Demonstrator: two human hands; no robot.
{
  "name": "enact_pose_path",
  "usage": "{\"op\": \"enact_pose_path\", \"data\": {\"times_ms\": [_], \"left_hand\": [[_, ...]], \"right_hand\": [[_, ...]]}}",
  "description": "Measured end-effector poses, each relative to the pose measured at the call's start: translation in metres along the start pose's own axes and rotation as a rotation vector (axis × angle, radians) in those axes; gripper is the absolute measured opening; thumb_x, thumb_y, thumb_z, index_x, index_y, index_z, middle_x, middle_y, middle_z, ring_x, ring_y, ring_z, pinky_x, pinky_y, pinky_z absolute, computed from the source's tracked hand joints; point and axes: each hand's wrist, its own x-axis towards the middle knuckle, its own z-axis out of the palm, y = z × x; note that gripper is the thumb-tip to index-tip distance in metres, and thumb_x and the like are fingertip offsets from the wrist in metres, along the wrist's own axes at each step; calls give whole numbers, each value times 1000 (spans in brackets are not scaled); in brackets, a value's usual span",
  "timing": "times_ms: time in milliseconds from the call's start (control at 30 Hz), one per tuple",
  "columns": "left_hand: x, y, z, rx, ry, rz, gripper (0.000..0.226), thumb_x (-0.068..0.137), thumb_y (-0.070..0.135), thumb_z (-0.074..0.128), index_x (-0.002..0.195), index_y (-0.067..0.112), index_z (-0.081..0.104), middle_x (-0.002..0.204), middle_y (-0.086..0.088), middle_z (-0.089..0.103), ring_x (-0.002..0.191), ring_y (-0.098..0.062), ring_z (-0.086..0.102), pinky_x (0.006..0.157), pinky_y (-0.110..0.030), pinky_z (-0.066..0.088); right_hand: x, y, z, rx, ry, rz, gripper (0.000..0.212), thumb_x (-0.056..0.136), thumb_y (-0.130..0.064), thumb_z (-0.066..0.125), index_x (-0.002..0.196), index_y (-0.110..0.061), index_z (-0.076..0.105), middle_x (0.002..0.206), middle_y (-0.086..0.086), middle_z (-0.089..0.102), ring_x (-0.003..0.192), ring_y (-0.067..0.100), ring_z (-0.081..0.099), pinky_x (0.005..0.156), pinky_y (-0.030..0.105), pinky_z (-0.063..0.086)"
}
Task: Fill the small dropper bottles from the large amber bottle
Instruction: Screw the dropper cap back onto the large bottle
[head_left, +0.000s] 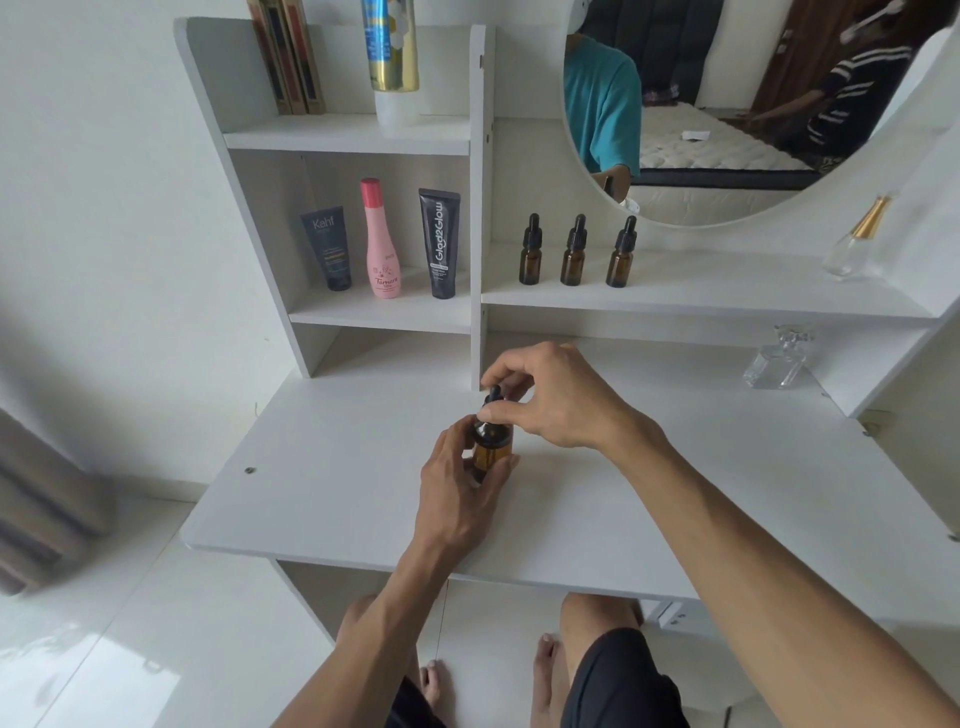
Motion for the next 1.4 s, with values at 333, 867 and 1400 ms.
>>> {"op": "enact_pose_path", "data": {"times_ms": [333, 867, 1400], "left_hand": [[-1, 0, 0, -13, -4, 0, 45, 86, 31, 74, 126, 29, 54, 116, 10, 59, 92, -13, 66, 74, -20, 54], [-1, 1, -1, -13, -5, 9, 43, 86, 32, 74, 124, 29, 55, 116, 10, 59, 94, -12, 65, 73, -19, 54], [-1, 0, -1, -29, -13, -6, 40, 86, 31, 73, 122, 32, 56, 113, 14, 59, 92, -13, 68, 75, -24, 55]], "right_hand": [[0, 1, 1, 40, -15, 0, 29, 79, -20, 84, 106, -22, 74, 96, -7, 74, 86, 3, 70, 84, 23, 58], [-1, -1, 4, 18, -5, 8, 33, 79, -25, 84, 110, -23, 74, 98, -4, 74, 88, 7, 71, 84, 25, 58], [-3, 2, 9, 17, 33, 25, 39, 77, -34, 85, 112, -23, 73, 98, -5, 73, 87, 9, 70, 81, 28, 58]]}}
